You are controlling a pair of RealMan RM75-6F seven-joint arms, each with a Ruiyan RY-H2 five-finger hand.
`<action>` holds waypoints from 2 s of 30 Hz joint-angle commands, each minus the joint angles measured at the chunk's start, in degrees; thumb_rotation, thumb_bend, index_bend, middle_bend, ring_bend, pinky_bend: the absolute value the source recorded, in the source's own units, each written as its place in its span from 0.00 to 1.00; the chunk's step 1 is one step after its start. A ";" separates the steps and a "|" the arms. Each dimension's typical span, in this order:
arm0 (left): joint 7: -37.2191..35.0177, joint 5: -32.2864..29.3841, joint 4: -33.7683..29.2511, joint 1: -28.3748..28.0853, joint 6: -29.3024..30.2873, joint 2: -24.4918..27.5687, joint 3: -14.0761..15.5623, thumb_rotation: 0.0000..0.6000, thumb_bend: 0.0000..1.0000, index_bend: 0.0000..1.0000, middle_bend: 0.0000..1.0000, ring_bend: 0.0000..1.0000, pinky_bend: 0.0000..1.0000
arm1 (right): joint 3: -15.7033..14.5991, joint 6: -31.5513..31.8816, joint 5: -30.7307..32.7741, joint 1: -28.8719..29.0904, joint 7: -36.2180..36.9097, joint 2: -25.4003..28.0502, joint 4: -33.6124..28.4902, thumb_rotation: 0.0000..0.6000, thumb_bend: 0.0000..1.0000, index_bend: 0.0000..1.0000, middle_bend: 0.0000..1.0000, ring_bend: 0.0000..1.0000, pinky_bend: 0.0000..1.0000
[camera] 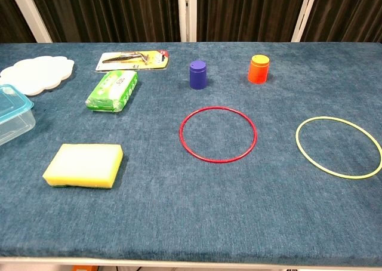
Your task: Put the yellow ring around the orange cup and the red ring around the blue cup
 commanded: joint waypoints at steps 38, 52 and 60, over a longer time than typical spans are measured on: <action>-1.34 0.67 0.97 0.55 0.68 -0.80 0.36 1.00 0.12 0.16 0.13 0.02 0.00 | -5.59 -13.71 -6.01 9.81 -0.92 -20.23 22.56 1.00 0.29 0.48 0.12 0.00 0.00; -2.19 0.60 1.83 0.77 0.79 -1.04 0.33 1.00 0.12 0.16 0.13 0.02 0.00 | -6.20 -14.31 -4.45 10.59 0.20 -21.54 24.24 1.00 0.33 0.58 0.16 0.00 0.00; -2.77 0.72 2.35 0.79 0.85 -1.15 0.28 1.00 0.12 0.16 0.12 0.02 0.00 | -5.55 -14.53 -2.54 10.91 0.94 -20.54 22.62 1.00 0.36 0.63 0.19 0.00 0.00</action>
